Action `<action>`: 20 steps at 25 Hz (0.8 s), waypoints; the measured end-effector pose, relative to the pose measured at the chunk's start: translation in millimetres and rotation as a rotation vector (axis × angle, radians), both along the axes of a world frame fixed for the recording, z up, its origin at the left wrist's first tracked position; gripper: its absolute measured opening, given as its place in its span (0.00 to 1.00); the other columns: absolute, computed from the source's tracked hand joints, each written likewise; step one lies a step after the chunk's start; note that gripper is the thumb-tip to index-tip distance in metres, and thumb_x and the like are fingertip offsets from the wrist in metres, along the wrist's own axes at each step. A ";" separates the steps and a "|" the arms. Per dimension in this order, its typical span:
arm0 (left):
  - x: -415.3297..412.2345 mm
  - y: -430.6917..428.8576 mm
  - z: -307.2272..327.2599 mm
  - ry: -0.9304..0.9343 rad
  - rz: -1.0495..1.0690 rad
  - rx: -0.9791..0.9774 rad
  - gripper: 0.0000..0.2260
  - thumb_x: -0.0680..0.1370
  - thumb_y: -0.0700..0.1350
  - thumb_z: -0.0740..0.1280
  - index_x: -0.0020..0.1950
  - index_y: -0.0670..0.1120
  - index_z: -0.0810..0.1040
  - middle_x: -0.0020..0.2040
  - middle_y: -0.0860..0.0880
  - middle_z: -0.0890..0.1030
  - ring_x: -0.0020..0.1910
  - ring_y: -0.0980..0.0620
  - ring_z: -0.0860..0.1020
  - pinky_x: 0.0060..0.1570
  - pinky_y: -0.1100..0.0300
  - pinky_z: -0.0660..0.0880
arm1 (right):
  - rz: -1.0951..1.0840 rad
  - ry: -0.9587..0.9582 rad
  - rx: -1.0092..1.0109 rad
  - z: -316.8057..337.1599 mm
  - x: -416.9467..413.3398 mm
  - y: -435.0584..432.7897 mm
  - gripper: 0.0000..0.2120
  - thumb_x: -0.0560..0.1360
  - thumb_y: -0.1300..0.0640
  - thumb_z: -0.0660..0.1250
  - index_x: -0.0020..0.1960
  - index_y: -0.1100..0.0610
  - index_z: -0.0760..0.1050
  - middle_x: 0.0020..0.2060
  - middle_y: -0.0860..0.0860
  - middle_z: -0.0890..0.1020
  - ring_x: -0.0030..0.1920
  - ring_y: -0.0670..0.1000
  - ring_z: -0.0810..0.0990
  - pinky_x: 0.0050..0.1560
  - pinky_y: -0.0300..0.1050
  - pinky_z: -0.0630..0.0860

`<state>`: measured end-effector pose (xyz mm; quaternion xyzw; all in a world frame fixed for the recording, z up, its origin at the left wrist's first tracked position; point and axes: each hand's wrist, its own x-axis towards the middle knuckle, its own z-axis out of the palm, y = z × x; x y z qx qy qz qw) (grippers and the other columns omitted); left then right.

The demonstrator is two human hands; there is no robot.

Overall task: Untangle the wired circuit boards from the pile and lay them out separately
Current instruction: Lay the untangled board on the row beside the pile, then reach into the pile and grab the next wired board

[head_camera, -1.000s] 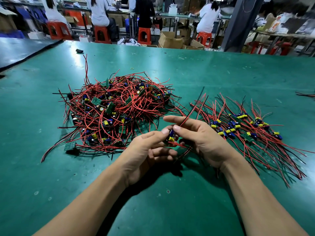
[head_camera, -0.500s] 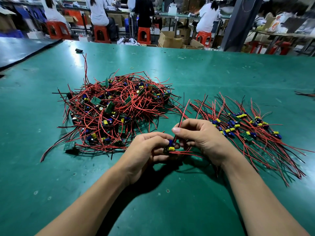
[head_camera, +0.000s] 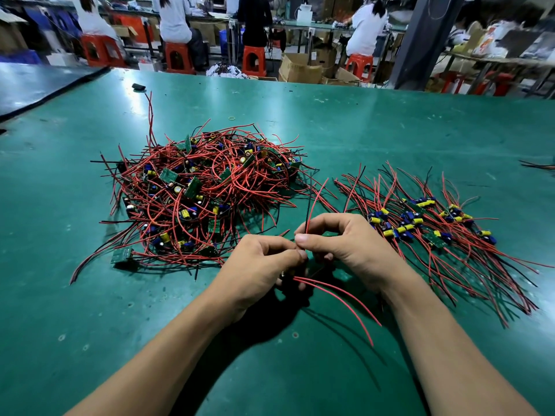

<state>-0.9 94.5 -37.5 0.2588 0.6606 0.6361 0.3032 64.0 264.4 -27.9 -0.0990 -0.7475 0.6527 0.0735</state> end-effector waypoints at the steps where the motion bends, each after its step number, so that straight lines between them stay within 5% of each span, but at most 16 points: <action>1: -0.3 0.5 0.1 -0.033 0.009 0.006 0.07 0.77 0.39 0.70 0.39 0.40 0.83 0.33 0.42 0.82 0.30 0.46 0.80 0.35 0.57 0.77 | -0.041 0.006 -0.035 -1.4 -0.8 -0.8 0.04 0.70 0.56 0.78 0.42 0.55 0.85 0.33 0.51 0.80 0.29 0.46 0.76 0.28 0.34 0.72; 6: -1.4 1.8 2.3 -0.084 0.012 0.004 0.04 0.73 0.39 0.73 0.39 0.42 0.84 0.34 0.43 0.81 0.30 0.47 0.79 0.36 0.58 0.74 | -0.286 0.016 -0.127 -8.1 -4.8 -1.3 0.06 0.71 0.57 0.78 0.40 0.57 0.83 0.30 0.56 0.76 0.24 0.49 0.73 0.29 0.43 0.72; 10: -1.4 0.7 6.1 -0.058 -0.058 -0.009 0.05 0.74 0.37 0.72 0.39 0.41 0.84 0.33 0.44 0.81 0.29 0.48 0.78 0.35 0.59 0.75 | -0.541 0.103 -0.024 -9.7 -6.0 8.4 0.08 0.73 0.56 0.77 0.40 0.57 0.81 0.22 0.52 0.74 0.19 0.48 0.70 0.22 0.36 0.65; 16: -1.7 -0.8 10.9 -0.073 -0.078 -0.006 0.05 0.76 0.36 0.69 0.41 0.38 0.83 0.34 0.42 0.81 0.29 0.47 0.78 0.31 0.61 0.76 | -0.712 0.184 0.180 -13.5 -12.5 9.8 0.07 0.73 0.55 0.77 0.39 0.53 0.80 0.25 0.46 0.78 0.22 0.47 0.76 0.22 0.39 0.68; 20: 0.2 -1.8 9.3 -0.047 -0.055 -0.016 0.07 0.76 0.38 0.70 0.38 0.44 0.83 0.35 0.45 0.82 0.33 0.50 0.79 0.39 0.57 0.74 | -0.607 0.156 -0.153 -9.2 -9.8 12.0 0.07 0.74 0.56 0.76 0.40 0.55 0.79 0.25 0.48 0.76 0.22 0.46 0.73 0.22 0.37 0.68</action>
